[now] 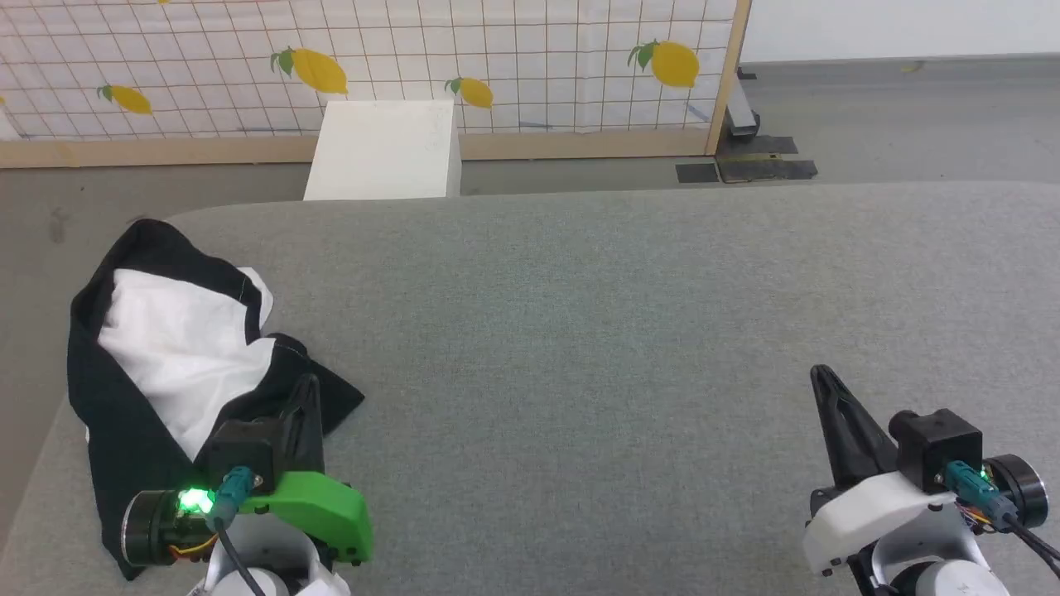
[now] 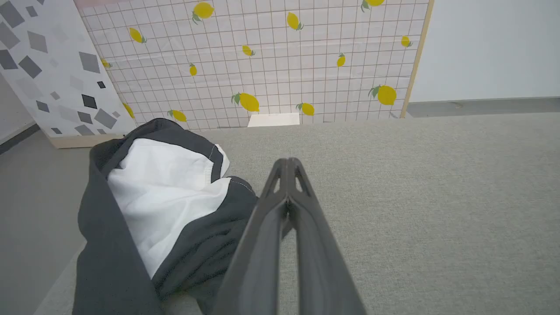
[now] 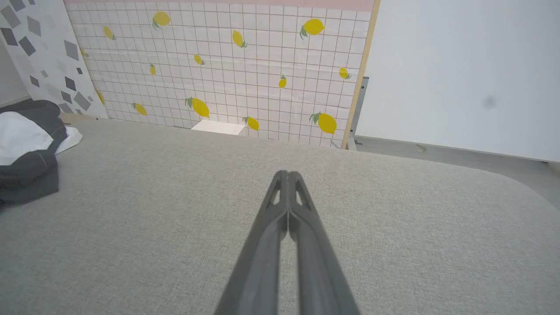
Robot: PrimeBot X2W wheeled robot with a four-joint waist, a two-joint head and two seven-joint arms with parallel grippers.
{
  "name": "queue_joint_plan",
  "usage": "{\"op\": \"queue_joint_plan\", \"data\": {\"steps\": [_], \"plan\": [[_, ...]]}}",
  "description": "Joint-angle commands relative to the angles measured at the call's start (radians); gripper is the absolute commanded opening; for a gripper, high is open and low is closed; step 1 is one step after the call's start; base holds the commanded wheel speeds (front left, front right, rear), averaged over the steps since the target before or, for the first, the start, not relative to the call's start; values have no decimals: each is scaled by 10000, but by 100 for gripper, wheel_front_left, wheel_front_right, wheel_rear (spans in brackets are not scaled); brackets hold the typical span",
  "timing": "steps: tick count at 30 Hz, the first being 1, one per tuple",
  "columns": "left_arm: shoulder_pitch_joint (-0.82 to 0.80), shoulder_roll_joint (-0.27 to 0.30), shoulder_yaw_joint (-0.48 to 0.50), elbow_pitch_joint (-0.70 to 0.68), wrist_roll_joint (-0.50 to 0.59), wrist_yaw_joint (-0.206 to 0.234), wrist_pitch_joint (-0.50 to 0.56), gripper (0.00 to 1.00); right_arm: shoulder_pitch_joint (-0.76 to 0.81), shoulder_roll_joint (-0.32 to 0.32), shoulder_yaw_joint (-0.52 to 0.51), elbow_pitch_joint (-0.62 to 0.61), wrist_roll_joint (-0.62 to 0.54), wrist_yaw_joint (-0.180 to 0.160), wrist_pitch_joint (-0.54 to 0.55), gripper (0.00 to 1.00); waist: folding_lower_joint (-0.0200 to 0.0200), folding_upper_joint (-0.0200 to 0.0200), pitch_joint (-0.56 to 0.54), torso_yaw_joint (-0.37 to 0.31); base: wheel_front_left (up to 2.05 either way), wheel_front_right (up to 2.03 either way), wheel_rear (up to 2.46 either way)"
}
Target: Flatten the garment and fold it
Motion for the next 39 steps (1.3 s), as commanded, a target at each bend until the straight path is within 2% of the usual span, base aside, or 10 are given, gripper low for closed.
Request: {"op": "queue_joint_plan", "data": {"steps": [1,30,31,39], "plan": [[110,-34,26,-26,106,68,14,0,-156,30,12,18,-74,-17,28,0,0,-1,0,0,0,0,0],[110,-34,26,-26,106,68,14,0,-156,30,12,18,-74,-17,28,0,0,-1,0,0,0,0,0],[0,0,-1,0,-1,0,-1,100,-1,0,2,0,1,0,-3,100,0,-1,0,0,0,0,0],[-42,0,-96,88,-96,32,-103,100,-14,-4,-9,27,43,-1,-90,100,0,-1,4,10,0,0,0]]}}
